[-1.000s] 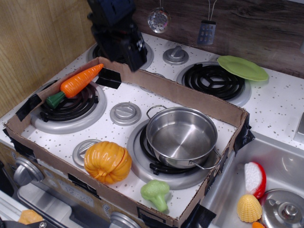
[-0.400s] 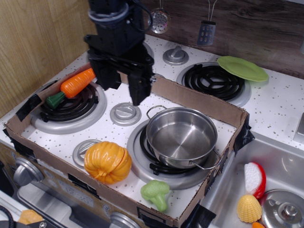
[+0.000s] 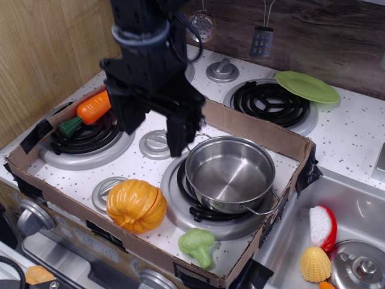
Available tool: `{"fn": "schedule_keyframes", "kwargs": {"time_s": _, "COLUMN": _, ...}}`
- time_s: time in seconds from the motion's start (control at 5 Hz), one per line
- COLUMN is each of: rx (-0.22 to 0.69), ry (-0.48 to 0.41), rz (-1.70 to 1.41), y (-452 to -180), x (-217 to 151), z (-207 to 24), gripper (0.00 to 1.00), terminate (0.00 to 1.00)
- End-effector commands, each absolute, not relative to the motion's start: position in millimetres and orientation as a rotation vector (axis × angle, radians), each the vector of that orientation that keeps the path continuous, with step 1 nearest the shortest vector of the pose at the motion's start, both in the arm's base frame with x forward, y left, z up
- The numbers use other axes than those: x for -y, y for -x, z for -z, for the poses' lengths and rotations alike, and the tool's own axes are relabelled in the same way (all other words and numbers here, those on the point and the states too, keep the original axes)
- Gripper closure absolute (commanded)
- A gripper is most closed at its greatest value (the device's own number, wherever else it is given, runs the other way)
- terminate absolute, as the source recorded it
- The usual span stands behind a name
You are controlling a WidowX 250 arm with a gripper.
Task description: Put broccoli in pot
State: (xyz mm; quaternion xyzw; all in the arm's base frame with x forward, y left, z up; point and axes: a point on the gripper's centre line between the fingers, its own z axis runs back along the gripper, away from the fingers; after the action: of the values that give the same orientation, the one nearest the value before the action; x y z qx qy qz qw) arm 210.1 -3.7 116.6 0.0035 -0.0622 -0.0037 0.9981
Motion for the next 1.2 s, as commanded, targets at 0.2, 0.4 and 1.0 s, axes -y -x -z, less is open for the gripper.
{"fn": "schedule_keyframes", "kwargs": {"time_s": 0.2, "rx": 0.136, "ry": -0.011, "rz": -0.031, "y": -198, "x": 39, "z": -111, "gripper": 0.0, "terminate": 0.0}}
{"fn": "schedule_keyframes", "kwargs": {"time_s": 0.4, "rx": 0.149, "ry": -0.024, "rz": -0.022, "y": -198, "x": 44, "z": -103, "gripper": 0.0, "terminate": 0.0}}
{"fn": "schedule_keyframes", "kwargs": {"time_s": 1.0, "rx": 0.182, "ry": 0.006, "rz": 0.009, "y": -210, "x": 56, "z": -68, "gripper": 0.0, "terminate": 0.0}}
